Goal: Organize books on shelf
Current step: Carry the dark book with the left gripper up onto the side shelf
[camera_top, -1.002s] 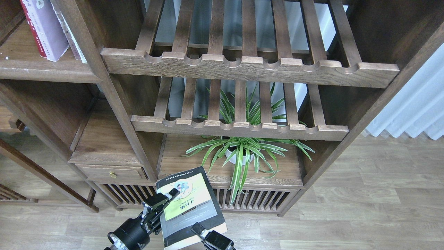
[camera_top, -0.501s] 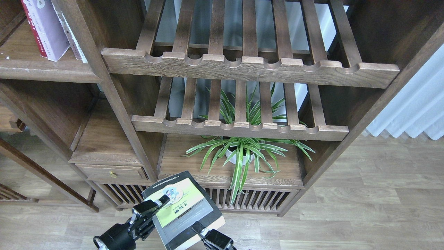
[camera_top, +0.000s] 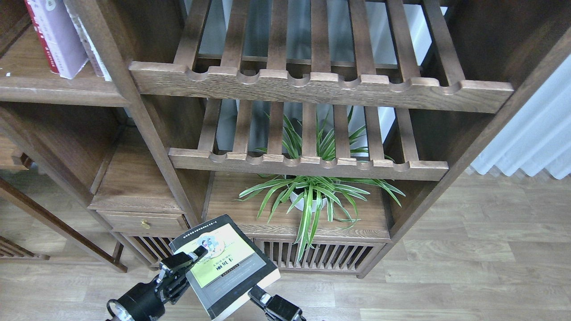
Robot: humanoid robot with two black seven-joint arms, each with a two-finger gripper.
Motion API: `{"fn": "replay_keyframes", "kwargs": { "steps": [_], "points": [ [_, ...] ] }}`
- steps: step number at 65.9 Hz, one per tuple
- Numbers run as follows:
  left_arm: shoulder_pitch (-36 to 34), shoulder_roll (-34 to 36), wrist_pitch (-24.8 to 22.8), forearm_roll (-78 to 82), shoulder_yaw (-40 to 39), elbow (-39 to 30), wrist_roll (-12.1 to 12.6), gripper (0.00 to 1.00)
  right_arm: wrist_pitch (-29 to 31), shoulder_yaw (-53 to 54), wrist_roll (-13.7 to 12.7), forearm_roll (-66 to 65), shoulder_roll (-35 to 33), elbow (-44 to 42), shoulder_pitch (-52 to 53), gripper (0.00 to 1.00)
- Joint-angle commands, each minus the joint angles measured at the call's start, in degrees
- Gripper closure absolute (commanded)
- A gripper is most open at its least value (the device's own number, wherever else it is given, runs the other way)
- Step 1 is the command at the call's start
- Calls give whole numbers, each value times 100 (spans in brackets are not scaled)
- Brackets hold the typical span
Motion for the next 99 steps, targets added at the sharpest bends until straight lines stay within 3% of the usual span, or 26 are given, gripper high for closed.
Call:
{"fn": "replay_keyframes", "kwargs": {
  "steps": [1, 29, 33, 65, 82, 99],
  "points": [
    [199, 454, -1, 34, -377, -298, 27, 90, -1, 1, -5, -1, -1, -32, 9, 1],
    [1236, 1693, -1, 184, -2266, -1634, 159, 89, -1, -17, -23, -36, -1, -208, 44, 1],
    [1298, 1816, -1, 193, -2846, -1635, 185, 89, -1, -17, -23, -36, -1, -225, 44, 1],
    [1307, 2475, -1, 614, -5254, -1591, 651, 90, -1, -8, -23, -36, -1, -304, 35, 1],
    [1245, 2730, -1, 1019, -5967, -1397, 835, 90, -1, -17, -23, -36, -1, -313, 18, 1],
    [604, 2818, -1, 1396, -6196, -984, 949, 89, -1, -17, -23, -54, -1, -313, 9, 1]
  ]
}}
